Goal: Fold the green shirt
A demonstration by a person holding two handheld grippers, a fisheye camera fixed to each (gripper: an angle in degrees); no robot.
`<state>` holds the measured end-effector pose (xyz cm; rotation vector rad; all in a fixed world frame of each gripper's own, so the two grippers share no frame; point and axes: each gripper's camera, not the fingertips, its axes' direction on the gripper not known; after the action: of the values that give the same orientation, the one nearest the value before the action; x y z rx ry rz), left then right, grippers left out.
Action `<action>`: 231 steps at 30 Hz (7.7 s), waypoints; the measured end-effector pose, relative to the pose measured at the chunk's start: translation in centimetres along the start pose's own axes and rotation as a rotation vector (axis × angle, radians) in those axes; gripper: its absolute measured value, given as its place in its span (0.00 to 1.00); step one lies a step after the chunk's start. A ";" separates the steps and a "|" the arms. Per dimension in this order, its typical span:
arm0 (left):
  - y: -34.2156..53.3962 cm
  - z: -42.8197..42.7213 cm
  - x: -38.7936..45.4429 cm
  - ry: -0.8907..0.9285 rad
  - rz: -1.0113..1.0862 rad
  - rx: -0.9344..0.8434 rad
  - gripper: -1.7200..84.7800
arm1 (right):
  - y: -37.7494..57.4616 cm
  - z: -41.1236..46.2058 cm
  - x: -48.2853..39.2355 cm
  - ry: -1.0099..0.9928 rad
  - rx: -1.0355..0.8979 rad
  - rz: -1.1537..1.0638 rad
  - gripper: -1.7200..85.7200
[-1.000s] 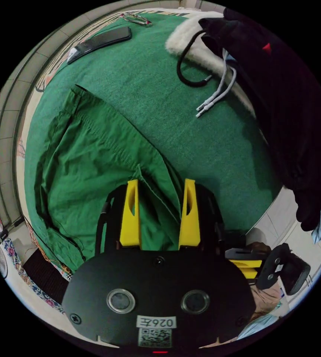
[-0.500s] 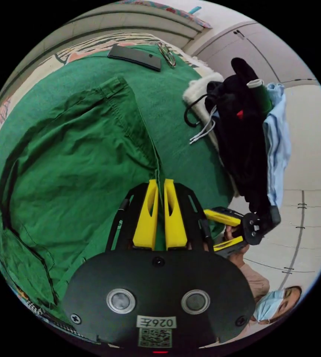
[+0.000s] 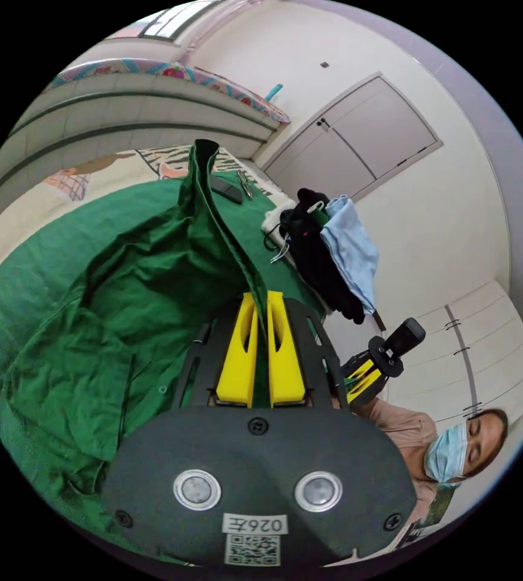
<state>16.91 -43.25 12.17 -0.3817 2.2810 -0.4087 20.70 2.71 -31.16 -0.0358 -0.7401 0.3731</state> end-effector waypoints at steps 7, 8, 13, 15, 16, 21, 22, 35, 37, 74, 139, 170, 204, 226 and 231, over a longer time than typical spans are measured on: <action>12.5 -19.8 -7.9 -0.092 -0.188 0.135 0.02 | -6.6 16.7 -7.9 -0.150 -0.203 -0.062 0.00; 14.6 -21.3 -9.9 -0.095 -0.239 0.139 0.02 | -7.0 20.4 -8.7 -0.163 -0.265 -0.053 0.00; 21.4 -23.7 -16.3 0.009 -0.423 0.172 0.02 | -6.3 31.8 -9.7 -0.212 -0.437 0.056 0.00; 22.8 -25.1 -16.8 0.119 -0.424 0.259 0.02 | -5.6 34.0 -10.1 -0.189 -0.456 0.083 0.01; 23.2 -26.1 -16.6 0.163 -0.413 0.288 0.02 | -5.5 34.3 -10.2 -0.187 -0.452 0.084 0.01; 22.3 -29.9 -13.9 0.160 -0.380 0.304 0.04 | -5.5 35.2 -12.6 -0.139 -0.399 0.045 0.05; 22.5 -31.3 -13.0 0.155 -0.387 0.360 0.07 | -5.6 35.3 -13.2 -0.139 -0.391 0.028 0.06; 21.4 -33.3 11.2 -0.042 0.081 0.303 0.03 | -0.8 28.0 -17.0 -0.098 -0.226 -0.064 0.17; 20.9 -29.8 13.8 -0.066 0.173 0.114 0.02 | 0.4 27.8 -15.7 0.033 -0.237 -0.012 0.15; 7.2 -2.2 27.6 -0.688 0.329 -0.288 0.01 | 10.5 22.2 -3.5 0.157 -0.209 0.451 0.15; 49.9 -16.4 28.8 -0.820 0.454 -0.212 0.01 | 3.4 23.3 4.9 0.087 -0.467 0.151 0.01; 63.6 -0.2 41.9 -0.940 0.714 -0.156 0.24 | 17.4 11.9 5.6 -0.338 -0.180 0.482 0.05; 58.8 -5.5 34.5 -0.691 0.324 0.058 0.03 | 15.9 16.2 -26.5 0.622 -0.123 -0.583 0.18; 60.0 -1.7 34.9 -1.298 0.277 -0.206 0.05 | 10.9 16.6 -30.2 0.447 -0.110 -0.579 0.00; 62.0 -3.0 40.3 -1.156 0.388 -0.116 0.03 | 15.6 14.3 -30.3 0.322 -0.191 -0.611 0.00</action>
<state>-20.78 -2.57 -36.81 -0.1437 1.1906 0.1471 -14.25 5.41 -42.82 -0.0469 -0.4338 -0.2835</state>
